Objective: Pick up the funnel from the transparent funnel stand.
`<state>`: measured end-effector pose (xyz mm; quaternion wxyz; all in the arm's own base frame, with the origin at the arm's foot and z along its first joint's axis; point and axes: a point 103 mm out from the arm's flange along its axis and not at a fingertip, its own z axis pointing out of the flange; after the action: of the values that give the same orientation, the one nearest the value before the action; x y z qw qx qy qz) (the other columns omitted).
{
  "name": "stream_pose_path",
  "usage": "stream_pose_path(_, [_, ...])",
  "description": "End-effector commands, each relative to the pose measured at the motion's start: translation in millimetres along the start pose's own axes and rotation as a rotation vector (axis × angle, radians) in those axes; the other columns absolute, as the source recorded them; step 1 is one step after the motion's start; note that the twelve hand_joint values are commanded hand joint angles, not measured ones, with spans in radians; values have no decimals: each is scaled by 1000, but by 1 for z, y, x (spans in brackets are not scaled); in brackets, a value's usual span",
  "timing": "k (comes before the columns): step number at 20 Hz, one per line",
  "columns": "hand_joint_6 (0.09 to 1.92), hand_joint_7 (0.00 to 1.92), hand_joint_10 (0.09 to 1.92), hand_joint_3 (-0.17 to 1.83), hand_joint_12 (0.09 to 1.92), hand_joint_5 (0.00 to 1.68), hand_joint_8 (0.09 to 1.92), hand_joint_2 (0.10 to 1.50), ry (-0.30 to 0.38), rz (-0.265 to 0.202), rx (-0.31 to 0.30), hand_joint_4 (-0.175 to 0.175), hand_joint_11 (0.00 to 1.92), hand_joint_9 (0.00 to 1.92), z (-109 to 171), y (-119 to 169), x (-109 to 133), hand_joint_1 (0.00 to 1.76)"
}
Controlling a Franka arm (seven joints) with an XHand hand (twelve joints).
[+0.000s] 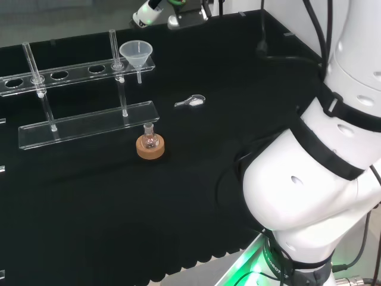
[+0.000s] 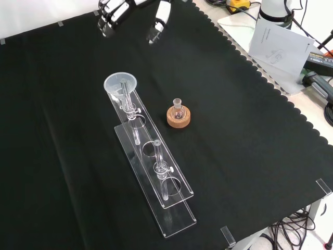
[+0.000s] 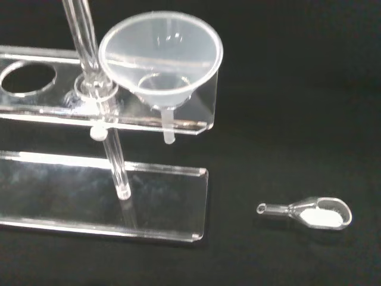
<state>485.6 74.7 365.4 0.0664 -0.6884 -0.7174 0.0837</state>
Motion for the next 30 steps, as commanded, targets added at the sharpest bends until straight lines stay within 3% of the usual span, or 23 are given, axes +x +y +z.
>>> stream_pose_path(1, [87, 1, 781, 268, 1497, 204, 515, 854, -71, -7, 136, -6, 29, 128, 17, 31, 35, 585])
stream_pose_path(7, [87, 0, 871, 324, 1541, 81, 342, 764, -110, 14, 223, -12, 202, 66, 36, 48, 44, 611])
stream_pose_path(15, [87, 0, 895, 336, 1542, 46, 266, 717, -132, 29, 259, -12, 253, 45, 57, 65, 41, 637])
stream_pose_path(30, [87, 0, 919, 354, 1520, 50, 321, 698, -116, 40, 247, -8, 307, 70, 75, 77, 36, 649])
